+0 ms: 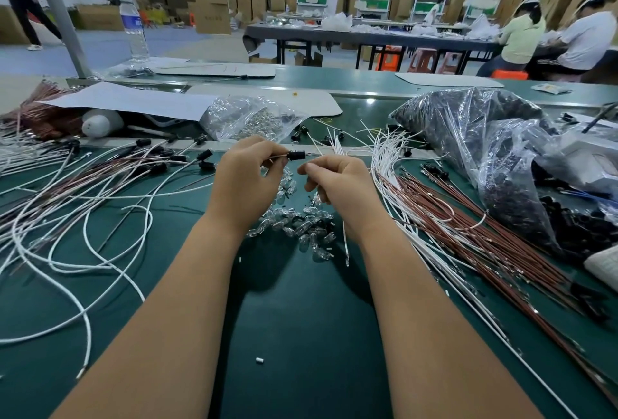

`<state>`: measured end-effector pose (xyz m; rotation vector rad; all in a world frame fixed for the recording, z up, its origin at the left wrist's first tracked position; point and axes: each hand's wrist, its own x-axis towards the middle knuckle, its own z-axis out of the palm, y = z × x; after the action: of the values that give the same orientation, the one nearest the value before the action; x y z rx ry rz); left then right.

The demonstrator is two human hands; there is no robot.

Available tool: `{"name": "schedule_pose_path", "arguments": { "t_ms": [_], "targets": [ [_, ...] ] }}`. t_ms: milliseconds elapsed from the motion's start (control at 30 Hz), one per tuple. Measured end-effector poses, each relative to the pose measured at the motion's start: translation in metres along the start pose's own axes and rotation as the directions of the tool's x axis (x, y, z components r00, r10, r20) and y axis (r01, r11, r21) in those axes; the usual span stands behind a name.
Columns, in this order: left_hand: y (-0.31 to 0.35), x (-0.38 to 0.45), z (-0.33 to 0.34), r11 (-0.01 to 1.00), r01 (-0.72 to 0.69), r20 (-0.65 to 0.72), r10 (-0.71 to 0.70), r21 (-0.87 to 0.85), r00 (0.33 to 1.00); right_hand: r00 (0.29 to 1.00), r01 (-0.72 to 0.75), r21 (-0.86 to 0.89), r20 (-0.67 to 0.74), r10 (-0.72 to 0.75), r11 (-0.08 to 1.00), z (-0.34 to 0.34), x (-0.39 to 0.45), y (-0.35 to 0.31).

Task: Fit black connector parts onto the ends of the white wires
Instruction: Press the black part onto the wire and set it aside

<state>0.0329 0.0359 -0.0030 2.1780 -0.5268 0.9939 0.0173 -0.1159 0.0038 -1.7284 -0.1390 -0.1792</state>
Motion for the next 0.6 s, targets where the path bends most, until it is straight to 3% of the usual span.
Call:
{"name": "schedule_pose_path", "arguments": {
  "t_ms": [100,200,267,400,500,600],
  "targets": [
    [-0.003,-0.001,0.0,1.0,-0.004,0.038,0.003,0.014,0.999,0.991,0.06,-0.04,-0.119,-0.065,0.997,0.0,0.002,0.001],
    [-0.007,-0.001,-0.001,1.0,0.021,0.069,-0.022,0.014,0.997,0.944,0.071,-0.013,-0.323,-0.071,0.997,-0.009,0.006,0.002],
    [-0.007,-0.002,-0.002,0.997,0.069,0.073,-0.066,-0.033,0.995,0.909,0.036,-0.112,-0.41,-0.079,0.993,-0.014,0.008,0.005],
    [-0.006,-0.004,-0.002,0.969,0.192,0.137,-0.171,-0.159,0.976,0.934,-0.105,-0.625,-0.329,-0.14,0.773,-0.014,0.007,0.011],
    [-0.006,-0.005,-0.001,0.953,0.24,0.168,-0.21,-0.186,0.963,0.939,-0.015,-0.704,-0.255,-0.232,0.71,-0.006,0.004,0.007],
    [-0.006,-0.005,0.0,0.949,0.253,0.185,-0.219,-0.186,0.958,0.952,0.051,-0.662,-0.195,-0.237,0.748,0.001,0.0,0.004]
  ]
}}
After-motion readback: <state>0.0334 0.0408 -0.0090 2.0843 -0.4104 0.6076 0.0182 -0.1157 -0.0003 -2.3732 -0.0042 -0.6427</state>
